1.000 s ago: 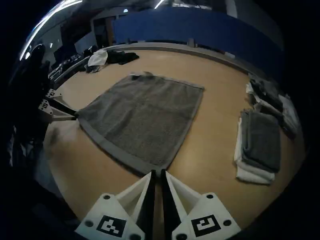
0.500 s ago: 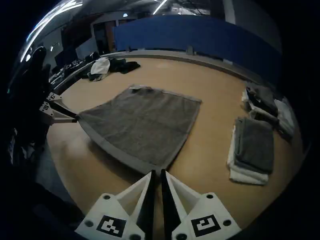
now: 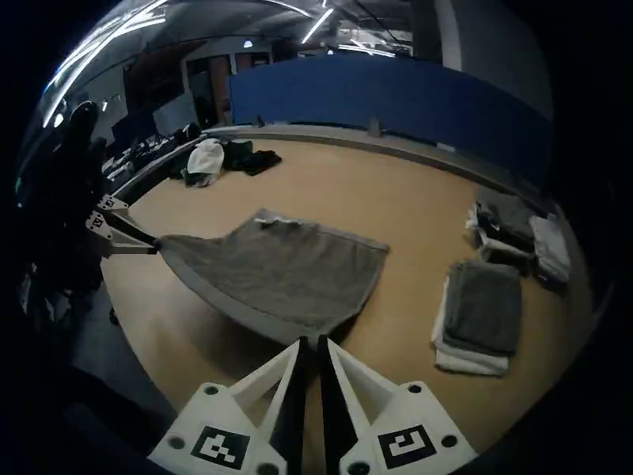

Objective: Fold towel

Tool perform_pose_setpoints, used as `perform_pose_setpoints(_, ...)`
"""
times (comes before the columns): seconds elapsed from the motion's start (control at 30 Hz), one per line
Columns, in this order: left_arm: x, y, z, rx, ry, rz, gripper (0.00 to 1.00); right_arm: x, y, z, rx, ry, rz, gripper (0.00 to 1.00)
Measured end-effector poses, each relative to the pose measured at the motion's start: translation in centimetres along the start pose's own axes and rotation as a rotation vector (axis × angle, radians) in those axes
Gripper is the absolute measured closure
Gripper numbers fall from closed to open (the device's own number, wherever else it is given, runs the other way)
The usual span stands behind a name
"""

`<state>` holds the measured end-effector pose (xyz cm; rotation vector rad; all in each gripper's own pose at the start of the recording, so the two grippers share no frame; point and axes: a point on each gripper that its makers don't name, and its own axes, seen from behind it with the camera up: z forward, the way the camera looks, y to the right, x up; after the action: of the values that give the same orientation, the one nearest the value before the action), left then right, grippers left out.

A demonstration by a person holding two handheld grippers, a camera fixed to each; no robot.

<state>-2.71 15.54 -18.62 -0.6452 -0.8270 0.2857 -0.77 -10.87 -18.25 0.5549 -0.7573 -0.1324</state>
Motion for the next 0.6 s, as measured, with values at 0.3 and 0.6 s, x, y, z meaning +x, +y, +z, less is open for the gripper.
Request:
perform_pose_setpoints(0.3,0.6,0.6,-2.2,-0.001,-0.014,-0.032,0.89,0.8,-0.5,-1.6,0.004,0.004,0.009,0.9)
perform_pose_setpoints(0.6,0.5,0.9,-3.3,-0.008,-0.027,-0.038,0.89,0.5,-1.0,-2.3,0.015,0.0,0.026,0.9)
